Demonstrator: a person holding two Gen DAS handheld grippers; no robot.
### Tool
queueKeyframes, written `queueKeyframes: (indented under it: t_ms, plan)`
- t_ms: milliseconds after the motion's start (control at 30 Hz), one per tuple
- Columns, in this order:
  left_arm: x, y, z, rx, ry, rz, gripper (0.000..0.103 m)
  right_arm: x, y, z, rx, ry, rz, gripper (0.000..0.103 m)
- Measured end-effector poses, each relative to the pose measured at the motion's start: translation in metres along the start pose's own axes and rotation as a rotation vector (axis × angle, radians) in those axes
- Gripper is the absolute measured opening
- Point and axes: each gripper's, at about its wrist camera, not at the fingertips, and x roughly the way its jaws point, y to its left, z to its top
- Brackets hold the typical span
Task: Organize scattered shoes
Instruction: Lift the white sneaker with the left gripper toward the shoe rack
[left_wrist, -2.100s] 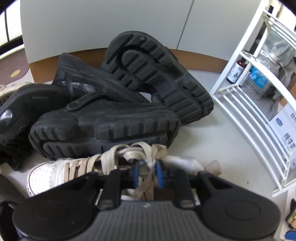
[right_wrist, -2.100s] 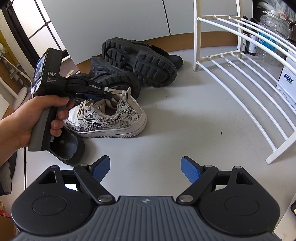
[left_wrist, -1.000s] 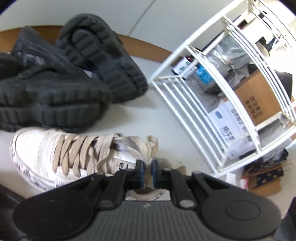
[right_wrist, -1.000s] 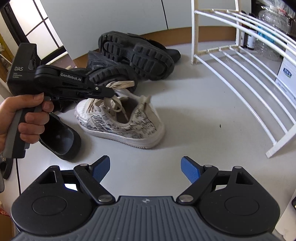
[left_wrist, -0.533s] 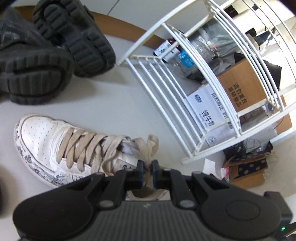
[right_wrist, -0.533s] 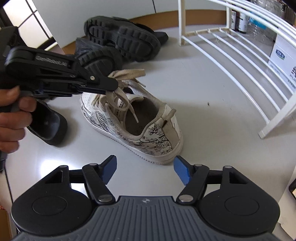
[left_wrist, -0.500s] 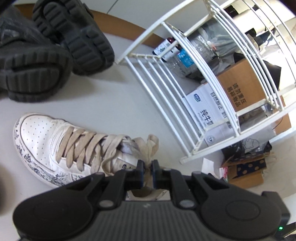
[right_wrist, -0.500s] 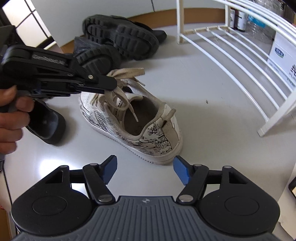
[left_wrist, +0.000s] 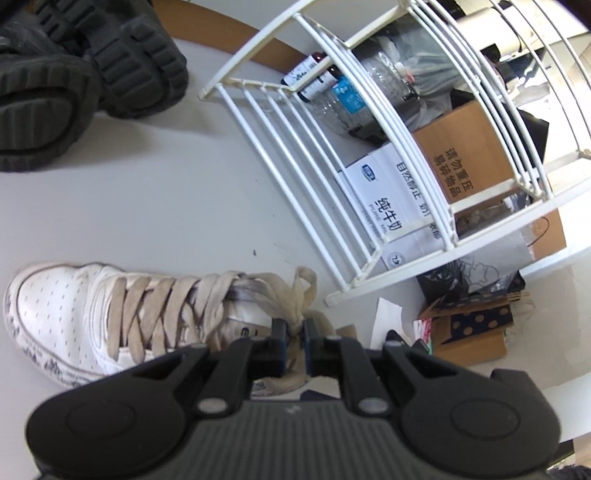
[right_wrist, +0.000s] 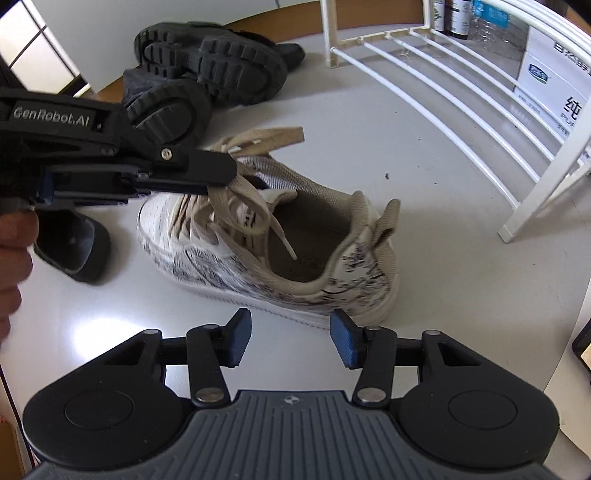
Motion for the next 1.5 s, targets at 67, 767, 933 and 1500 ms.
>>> queueKeyframes:
  t_ms: [67, 767, 933, 1500]
  plan:
    - [0.003, -0.005, -0.001, 0.02, 0.006, 0.003, 0.009, 0.001, -0.002, 0.001, 0.023, -0.004, 0.004, 0.07]
    - [-0.092, -0.001, -0.005, 0.123, 0.01, 0.246, 0.05, 0.006, 0.002, 0.01, 0.146, -0.034, 0.039, 0.086]
    - [-0.116, -0.008, -0.016, 0.141, -0.005, 0.272, 0.05, 0.008, 0.003, 0.013, 0.176, -0.052, 0.023, 0.087]
    - [-0.128, 0.037, -0.081, 0.12, -0.011, 0.284, 0.05, 0.03, 0.01, 0.026, 0.149, -0.049, -0.027, 0.088]
